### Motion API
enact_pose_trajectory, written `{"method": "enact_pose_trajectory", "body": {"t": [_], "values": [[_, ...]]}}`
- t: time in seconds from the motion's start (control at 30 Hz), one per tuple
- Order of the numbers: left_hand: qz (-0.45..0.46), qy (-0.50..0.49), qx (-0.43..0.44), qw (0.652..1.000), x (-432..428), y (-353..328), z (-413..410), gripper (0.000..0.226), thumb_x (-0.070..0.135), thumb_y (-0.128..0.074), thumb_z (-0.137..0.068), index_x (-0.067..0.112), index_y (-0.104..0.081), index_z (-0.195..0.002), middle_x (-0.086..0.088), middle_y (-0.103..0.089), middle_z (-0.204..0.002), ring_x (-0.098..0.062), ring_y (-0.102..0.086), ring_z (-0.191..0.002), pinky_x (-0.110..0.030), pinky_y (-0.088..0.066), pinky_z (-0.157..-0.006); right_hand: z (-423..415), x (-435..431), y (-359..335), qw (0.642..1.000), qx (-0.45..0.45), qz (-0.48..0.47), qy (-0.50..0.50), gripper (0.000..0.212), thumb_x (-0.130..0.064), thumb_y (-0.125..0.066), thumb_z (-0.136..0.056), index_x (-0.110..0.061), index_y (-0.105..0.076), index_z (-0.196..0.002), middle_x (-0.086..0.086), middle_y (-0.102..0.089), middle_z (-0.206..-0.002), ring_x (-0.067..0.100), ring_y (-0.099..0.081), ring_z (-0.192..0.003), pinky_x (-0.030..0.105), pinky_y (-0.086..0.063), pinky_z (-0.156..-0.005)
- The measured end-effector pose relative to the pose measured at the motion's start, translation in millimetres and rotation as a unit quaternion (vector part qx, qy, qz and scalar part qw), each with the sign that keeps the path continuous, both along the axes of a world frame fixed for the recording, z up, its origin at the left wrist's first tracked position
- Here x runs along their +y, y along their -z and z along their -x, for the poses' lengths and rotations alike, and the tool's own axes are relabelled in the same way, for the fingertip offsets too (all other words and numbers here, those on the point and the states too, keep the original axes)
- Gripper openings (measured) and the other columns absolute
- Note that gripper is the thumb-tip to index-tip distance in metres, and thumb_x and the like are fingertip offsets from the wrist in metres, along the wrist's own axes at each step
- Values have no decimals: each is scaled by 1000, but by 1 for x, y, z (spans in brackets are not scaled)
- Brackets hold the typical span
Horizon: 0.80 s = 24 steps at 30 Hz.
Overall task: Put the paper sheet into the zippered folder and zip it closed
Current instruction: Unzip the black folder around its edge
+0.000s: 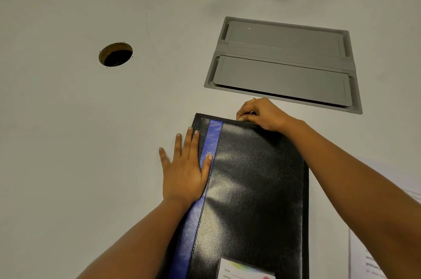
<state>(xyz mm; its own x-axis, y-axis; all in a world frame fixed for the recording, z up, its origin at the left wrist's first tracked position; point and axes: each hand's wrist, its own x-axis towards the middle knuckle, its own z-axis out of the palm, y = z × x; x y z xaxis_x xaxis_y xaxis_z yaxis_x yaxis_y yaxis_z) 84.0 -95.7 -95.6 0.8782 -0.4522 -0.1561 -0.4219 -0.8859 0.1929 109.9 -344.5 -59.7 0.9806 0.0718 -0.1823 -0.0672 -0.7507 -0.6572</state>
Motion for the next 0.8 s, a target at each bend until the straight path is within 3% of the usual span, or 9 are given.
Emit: {"method": "enact_pose_trajectory", "body": {"t": [0.13, 0.43, 0.8], "values": [[7, -5, 0, 1000, 0, 0, 0, 72, 61, 0, -87, 25, 3, -149, 9, 9, -157, -17, 4, -146, -56, -2, -114, 7, -3, -1, 1000, 2, 14, 3, 19, -9, -57, -88, -4, -68, -102, 11, -66, -104, 10, -50, -90, 20, -35, -82], [0, -3, -4, 1000, 0, 0, 0, 77, 63, 8, -83, 25, 5, -149, 9, 10, -157, -16, 6, -146, -56, -2, -114, 26, -22, -3, 999, -13, 35, 25, 18, -11, -59, -87, -4, -69, -100, 11, -68, -103, 15, -54, -91, 26, -42, -88], [10, -2, -7, 1000, -1, -1, 1, 79, 62, 7, -81, 23, 0, -150, 8, 4, -158, -17, 1, -147, -57, -3, -113, 84, -66, -7, 992, 2, 55, 118, 19, -10, -59, -86, -2, -69, -101, 15, -68, -105, 14, -50, -92, 26, -37, -84]]}}
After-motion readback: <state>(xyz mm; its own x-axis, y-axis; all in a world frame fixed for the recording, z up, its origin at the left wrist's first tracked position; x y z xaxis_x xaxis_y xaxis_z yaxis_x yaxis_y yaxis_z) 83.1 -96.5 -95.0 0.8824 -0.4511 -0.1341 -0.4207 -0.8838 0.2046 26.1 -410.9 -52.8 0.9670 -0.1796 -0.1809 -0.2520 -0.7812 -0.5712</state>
